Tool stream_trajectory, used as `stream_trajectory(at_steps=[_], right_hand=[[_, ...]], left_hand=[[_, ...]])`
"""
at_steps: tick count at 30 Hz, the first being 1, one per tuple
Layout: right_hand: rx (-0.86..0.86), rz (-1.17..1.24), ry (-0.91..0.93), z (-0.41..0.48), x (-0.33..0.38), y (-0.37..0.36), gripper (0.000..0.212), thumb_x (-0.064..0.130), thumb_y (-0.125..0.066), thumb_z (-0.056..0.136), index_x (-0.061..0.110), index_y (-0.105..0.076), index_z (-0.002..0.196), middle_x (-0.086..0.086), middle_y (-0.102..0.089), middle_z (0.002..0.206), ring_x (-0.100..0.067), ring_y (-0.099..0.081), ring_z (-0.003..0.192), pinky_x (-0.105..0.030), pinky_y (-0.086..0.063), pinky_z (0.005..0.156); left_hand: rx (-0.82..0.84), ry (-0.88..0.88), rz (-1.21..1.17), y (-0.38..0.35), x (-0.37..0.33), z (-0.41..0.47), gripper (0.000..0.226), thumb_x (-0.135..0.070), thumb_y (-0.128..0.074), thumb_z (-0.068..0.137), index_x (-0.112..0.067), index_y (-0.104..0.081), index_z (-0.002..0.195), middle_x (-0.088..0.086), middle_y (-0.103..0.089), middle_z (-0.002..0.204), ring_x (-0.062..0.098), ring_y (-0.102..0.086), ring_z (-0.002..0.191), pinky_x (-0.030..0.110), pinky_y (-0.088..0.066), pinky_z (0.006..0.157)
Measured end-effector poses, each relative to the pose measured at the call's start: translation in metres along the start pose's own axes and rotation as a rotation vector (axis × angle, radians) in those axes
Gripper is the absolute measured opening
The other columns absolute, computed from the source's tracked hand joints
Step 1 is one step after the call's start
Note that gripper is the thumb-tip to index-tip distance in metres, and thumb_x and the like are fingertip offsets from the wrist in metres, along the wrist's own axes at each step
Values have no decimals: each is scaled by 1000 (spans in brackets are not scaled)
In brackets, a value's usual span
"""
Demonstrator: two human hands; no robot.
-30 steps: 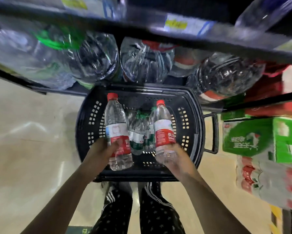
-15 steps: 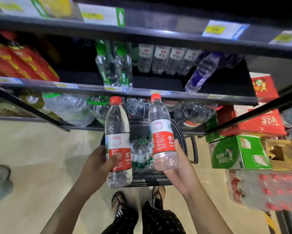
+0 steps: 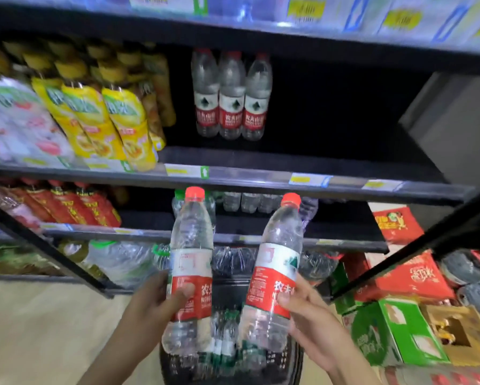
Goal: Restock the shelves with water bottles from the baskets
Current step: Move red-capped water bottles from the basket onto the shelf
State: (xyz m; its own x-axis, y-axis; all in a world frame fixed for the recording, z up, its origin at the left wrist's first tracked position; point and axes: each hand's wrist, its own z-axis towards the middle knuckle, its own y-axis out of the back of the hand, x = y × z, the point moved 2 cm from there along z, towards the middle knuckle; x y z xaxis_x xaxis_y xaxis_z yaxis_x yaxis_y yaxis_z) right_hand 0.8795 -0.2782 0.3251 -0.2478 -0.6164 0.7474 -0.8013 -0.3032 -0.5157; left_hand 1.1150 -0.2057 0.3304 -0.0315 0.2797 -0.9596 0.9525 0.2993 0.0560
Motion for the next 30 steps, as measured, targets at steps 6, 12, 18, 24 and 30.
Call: stream_trajectory(at_steps=[6, 12, 18, 24, 30], right_hand=[[22, -226, 137, 46, 80, -7, 92, 34, -95, 41, 10, -59, 122, -15, -70, 108, -28, -69, 95, -33, -56, 73], [5, -391, 224, 114, 136, -32, 58, 21, -72, 71, 11, -56, 126, -11, -69, 114, -27, -67, 102, -36, -53, 88], [-45, -453, 325, 175, 160, -64, 55, 19, -77, 71, 9, -59, 121, -7, -71, 107, -21, -69, 95, -32, -54, 82], [-181, -559, 402, 215, 174, -78, 45, 5, -76, 78, 11, -55, 118, -6, -71, 106, -20, -68, 98, -36, -53, 91], [-297, -703, 401, 241, 168, -78, 57, 6, -82, 72, 15, -47, 116, -4, -63, 120, -18, -63, 106, -42, -51, 97]], left_hand=[[-70, -117, 50, -9, -50, 55, 69, -59, -70, 51, -13, -66, 102, 2, -76, 85, 13, -72, 74, 19, -53, 61], [-47, -154, 144, 0, -98, 131, 31, -47, -74, 76, -22, -69, 93, -4, -75, 84, 11, -70, 80, 31, -51, 78], [96, -190, 59, 16, -127, 201, 18, -23, -69, 84, -14, -62, 98, -12, -73, 70, 0, -69, 66, 15, -52, 61], [78, -237, 57, 28, -141, 243, 23, -15, -66, 88, -10, -59, 109, -9, -73, 83, -2, -69, 71, 11, -50, 57], [65, -201, 26, 32, -126, 274, 33, -12, -74, 81, -13, -53, 105, 0, -70, 108, 10, -69, 95, 32, -57, 82]])
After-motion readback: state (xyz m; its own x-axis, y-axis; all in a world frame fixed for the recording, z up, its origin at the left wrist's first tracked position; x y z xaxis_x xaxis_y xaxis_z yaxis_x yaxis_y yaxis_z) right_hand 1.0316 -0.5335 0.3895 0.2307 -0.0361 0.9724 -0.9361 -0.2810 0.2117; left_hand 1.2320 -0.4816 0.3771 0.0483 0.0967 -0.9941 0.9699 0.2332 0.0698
